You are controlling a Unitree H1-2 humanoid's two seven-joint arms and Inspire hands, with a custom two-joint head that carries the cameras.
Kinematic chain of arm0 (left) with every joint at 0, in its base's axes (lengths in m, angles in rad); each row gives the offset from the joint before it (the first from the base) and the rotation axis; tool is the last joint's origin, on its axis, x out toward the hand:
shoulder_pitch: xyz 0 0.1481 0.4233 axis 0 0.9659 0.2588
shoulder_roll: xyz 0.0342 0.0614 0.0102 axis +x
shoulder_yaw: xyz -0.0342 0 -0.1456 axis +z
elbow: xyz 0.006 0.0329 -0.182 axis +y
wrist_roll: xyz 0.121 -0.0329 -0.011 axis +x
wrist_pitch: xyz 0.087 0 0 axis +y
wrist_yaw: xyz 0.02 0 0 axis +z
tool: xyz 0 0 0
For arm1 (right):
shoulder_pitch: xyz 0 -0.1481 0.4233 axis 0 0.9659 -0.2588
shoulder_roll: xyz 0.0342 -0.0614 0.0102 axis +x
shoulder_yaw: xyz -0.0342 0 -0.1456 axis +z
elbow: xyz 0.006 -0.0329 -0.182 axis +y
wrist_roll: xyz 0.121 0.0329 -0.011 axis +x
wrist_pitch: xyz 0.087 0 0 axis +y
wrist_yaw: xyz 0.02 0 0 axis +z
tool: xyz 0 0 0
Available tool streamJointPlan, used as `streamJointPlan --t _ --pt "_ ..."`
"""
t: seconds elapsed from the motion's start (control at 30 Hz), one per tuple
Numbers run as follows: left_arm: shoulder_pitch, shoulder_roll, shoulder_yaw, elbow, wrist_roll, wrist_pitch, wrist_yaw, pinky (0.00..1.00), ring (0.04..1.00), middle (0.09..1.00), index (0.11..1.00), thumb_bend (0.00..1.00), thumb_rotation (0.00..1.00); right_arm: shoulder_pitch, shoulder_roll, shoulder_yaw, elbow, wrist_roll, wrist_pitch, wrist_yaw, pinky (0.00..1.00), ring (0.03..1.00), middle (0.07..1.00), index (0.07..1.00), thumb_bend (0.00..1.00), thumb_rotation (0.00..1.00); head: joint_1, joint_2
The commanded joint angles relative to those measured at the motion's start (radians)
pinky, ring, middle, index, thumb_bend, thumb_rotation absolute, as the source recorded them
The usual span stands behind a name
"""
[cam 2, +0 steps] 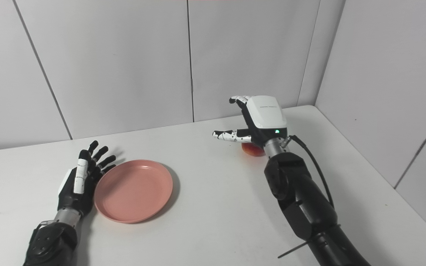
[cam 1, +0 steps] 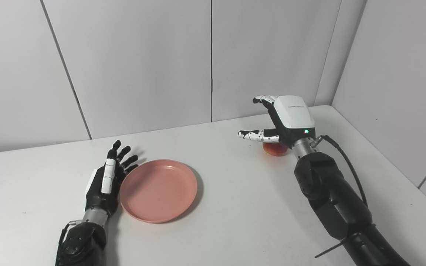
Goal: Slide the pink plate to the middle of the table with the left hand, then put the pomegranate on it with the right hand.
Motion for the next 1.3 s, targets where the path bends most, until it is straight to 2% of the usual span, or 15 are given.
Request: streamJointPlan --t 0.0,0.27,0.53,0.8,1.27 --pt "0.005 0.000 -0.002 0.004 0.003 0.038 0.005 0.81 0.849 0.934 1.000 0.82 0.92 -0.068 -0.032 -0.015 0.003 0.014 0.028 0.003 0.71 0.751 0.764 0.735 0.89 0.74 0.001 0.000" --pt "0.014 0.001 -0.005 -0.019 0.007 0.053 0.006 0.81 0.856 0.943 1.000 0.82 0.94 -0.099 -0.043 -0.006 0.086 0.033 0.062 0.034 0.70 0.761 0.780 0.746 0.89 0.72 0.010 0.003" --pt "0.017 0.006 -0.007 -0.028 0.010 0.058 0.005 0.81 0.860 0.942 1.000 0.80 0.95 -0.118 -0.045 0.017 0.167 0.040 0.063 0.014 0.65 0.732 0.758 0.723 0.90 0.66 0.017 0.004" --pt "0.023 0.008 -0.005 -0.052 0.009 0.076 0.010 0.81 0.856 0.937 1.000 0.81 0.95 -0.126 -0.042 0.028 0.226 0.057 0.082 0.017 0.64 0.731 0.765 0.738 0.91 0.66 0.031 0.012" --pt "0.034 0.003 -0.009 -0.087 0.015 0.104 0.025 0.82 0.860 0.942 1.000 0.82 0.95 -0.105 -0.023 0.056 0.336 0.096 0.078 -0.043 0.59 0.714 0.760 0.723 0.92 0.51 0.049 0.019"
